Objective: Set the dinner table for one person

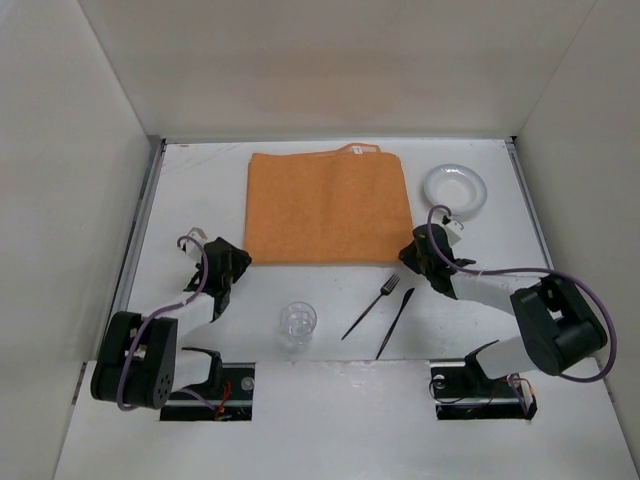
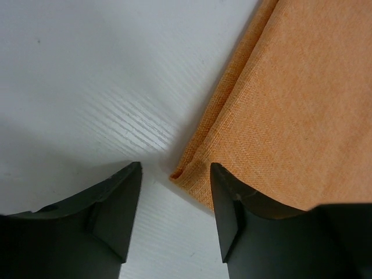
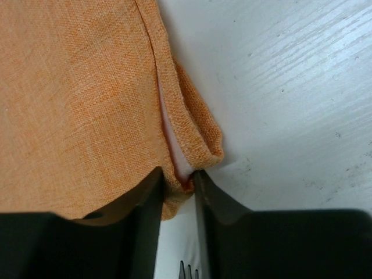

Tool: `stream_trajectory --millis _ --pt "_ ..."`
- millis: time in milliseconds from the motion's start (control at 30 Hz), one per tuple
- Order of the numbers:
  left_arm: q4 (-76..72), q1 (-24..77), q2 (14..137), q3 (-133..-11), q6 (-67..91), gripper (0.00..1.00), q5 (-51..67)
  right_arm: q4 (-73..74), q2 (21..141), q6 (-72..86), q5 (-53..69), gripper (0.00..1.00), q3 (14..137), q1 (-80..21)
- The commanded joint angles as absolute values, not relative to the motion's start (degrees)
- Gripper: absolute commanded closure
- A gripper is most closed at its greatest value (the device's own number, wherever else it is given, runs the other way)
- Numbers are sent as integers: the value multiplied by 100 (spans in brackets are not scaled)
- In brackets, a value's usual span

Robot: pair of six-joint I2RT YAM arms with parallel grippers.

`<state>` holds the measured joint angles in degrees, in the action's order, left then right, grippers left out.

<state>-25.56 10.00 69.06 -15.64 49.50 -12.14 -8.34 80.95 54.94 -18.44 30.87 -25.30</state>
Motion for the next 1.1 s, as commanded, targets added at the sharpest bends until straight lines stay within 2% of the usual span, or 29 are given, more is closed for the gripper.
stream_trajectory --millis 0,233,333,433,667,867,933,1067 --pt "-2732 1103 7364 -1661 4965 58 -1169 -1178 8156 5458 -1696 73 3120 -2483" --pt "-2926 1243 7445 -1608 5019 87 -1152 -1230 8025 5440 -1723 83 2997 -2395" --pt "-2892 1235 7138 -1495 4957 95 -1099 -1222 7867 5414 -1688 85 2901 -2386" --pt "-2734 1121 6620 -1284 4826 97 -1081 -1160 7604 5362 -1661 85 2769 -2386" --pt "-1689 1120 5170 -879 4764 97 -1055 -888 7128 5291 -1582 84 2514 -2421" --pt "-1222 1112 4597 -773 4737 91 -1055 -791 6777 5326 -1503 82 2286 -2421" --pt "-1143 1112 4562 -817 4737 87 -1055 -774 6680 5344 -1512 74 2224 -2421" --pt "-1081 1103 4395 -914 4720 66 -1072 -660 6487 5213 -1547 48 2302 -2360"
